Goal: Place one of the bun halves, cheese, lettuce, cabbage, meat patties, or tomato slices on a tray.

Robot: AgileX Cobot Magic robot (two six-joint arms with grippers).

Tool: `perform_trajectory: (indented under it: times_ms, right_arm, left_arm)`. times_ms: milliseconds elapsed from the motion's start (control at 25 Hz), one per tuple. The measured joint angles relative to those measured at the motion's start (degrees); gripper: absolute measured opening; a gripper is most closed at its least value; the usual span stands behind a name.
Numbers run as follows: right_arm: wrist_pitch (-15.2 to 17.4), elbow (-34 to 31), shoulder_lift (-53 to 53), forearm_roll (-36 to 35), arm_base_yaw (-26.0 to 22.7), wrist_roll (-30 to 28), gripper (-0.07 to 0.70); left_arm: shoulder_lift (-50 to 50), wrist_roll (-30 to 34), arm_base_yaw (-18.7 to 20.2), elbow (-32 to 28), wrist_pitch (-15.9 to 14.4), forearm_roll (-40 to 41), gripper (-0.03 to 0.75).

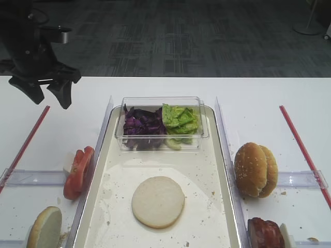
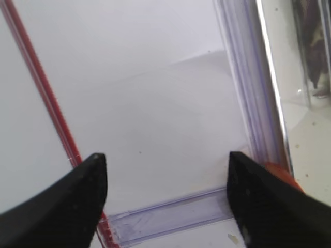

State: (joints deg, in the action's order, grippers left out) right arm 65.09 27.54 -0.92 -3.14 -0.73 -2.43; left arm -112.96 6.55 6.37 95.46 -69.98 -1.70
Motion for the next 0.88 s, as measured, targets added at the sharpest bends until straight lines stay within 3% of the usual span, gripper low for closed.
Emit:
perform_trajectory:
  times_ms: [400, 880]
  right_arm:
    - [0.0, 0.0, 0.0, 0.0, 0.0, 0.0, 0.614]
    - [0.0, 0.0, 0.0, 0.0, 0.0, -0.29, 0.614]
  left_arm:
    - [0.0, -0.2, -4.23, 0.0, 0.0, 0.0, 0.459]
    - [3.56, -0.34, -4.48, 0.0, -0.14, 1.32, 0.459]
